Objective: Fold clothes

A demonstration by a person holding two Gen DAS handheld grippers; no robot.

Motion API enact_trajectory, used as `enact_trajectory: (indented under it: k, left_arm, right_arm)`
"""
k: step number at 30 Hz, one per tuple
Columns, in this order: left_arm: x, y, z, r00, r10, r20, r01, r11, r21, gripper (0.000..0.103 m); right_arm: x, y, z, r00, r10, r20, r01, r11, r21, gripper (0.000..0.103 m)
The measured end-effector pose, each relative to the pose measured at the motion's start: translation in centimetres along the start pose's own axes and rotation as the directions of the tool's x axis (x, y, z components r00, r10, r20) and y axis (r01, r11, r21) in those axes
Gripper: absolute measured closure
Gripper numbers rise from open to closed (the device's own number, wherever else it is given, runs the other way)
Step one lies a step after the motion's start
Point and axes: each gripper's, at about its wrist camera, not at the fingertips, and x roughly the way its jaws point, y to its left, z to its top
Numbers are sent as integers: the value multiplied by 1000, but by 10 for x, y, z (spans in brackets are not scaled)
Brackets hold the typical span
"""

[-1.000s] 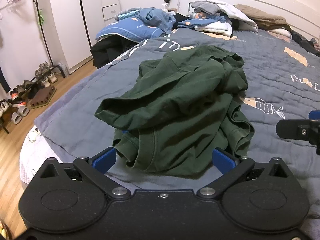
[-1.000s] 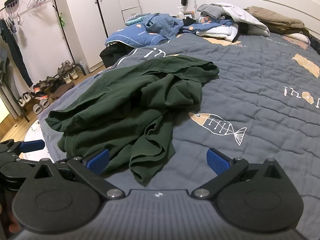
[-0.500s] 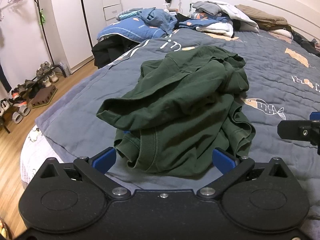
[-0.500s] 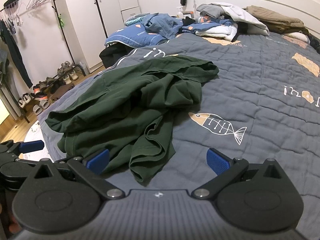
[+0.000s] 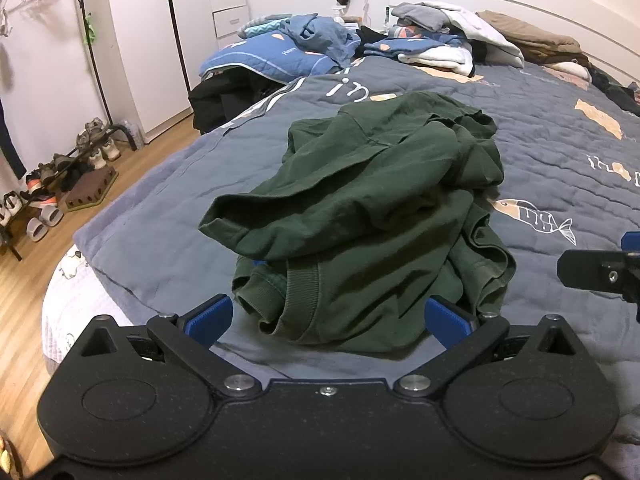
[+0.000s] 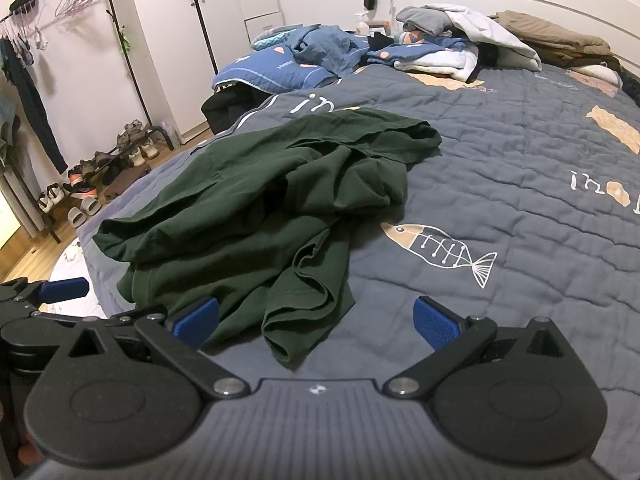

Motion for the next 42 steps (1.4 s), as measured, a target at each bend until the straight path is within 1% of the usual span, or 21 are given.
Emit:
enact_trajectory:
  k: [25, 39, 42]
  left_arm:
    - [1, 0, -1, 1000, 4, -4, -4, 1000, -1, 0]
    - [0, -1, -1, 1000, 9, 8, -9, 1000, 14, 0]
    - [1, 0, 0, 1000, 10, 9, -11, 1000, 11, 0]
  right_arm:
    - [1, 0, 0, 1000, 0, -5, 0, 1000, 2, 0]
    - [3, -1, -1, 1000, -4, -5, 4, 1000, 7, 0]
    - [3, -3, 0, 1000, 6, -11, -6, 1000, 19, 0]
